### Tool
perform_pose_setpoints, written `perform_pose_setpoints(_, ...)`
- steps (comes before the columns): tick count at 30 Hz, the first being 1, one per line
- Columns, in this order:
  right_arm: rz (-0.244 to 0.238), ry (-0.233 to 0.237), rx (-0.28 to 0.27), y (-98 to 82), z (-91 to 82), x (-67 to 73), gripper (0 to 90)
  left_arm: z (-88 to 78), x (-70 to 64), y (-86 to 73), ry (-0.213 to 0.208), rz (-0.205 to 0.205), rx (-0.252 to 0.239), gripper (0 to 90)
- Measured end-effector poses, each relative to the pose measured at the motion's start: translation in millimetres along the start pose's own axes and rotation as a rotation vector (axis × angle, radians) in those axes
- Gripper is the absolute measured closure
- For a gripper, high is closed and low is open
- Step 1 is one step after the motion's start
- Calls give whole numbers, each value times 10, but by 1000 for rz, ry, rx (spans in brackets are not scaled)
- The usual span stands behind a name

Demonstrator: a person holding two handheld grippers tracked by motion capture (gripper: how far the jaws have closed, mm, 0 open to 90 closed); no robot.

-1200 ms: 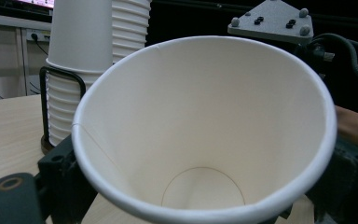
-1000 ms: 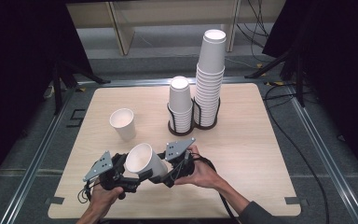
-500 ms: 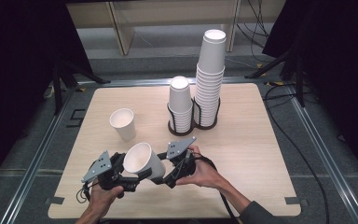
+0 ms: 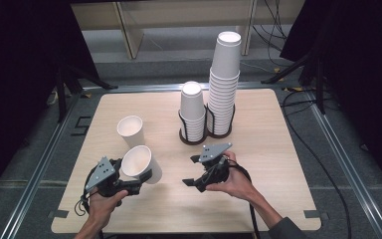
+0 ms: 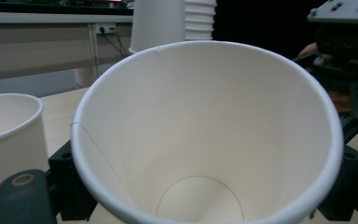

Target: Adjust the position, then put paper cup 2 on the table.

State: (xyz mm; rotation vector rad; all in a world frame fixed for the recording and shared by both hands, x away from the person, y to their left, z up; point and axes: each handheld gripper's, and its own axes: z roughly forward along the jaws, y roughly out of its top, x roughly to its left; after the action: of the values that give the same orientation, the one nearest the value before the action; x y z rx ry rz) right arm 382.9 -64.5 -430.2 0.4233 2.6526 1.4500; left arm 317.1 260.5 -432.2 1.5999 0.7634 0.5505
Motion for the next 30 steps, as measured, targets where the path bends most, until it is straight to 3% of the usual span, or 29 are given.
perform_pose_setpoints(5, 35, -100, 16, -84, -143, -83, 174, 10, 76, -28, 67, -5, 27, 142)
perform_pose_setpoints(7, 57, -126, 9, -111, -194, -106, 176, 27, 109, -43, 73, -1, 14, 142)
perform_pose_setpoints(12, 66, -184, 22, -197, -283, -139, 176, 8, 157, -54, 131, 9, 60, 141)
perform_pose_setpoints(14, 89, -181, 32, -221, -304, -139, 178, 19, 174, -68, 140, 0, 51, 141)
perform_pose_setpoints(19, 108, -203, 32, -281, -353, -135, 177, 19, 228, -92, 167, -7, 84, 141)
perform_pose_setpoints(20, 110, -211, 30, -289, -369, -134, 175, 36, 243, -107, 161, -9, 64, 141)
perform_pose_setpoints(21, 113, -217, 30, -300, -387, -135, 173, 24, 246, -104, 169, -9, 84, 141)
perform_pose_setpoints(24, 135, -231, 25, -353, -437, -139, 169, 46, 265, -122, 160, -11, 72, 140)
perform_pose_setpoints(30, 158, -248, 43, -450, -505, -131, 169, 61, 288, -160, 157, -16, 94, 138)
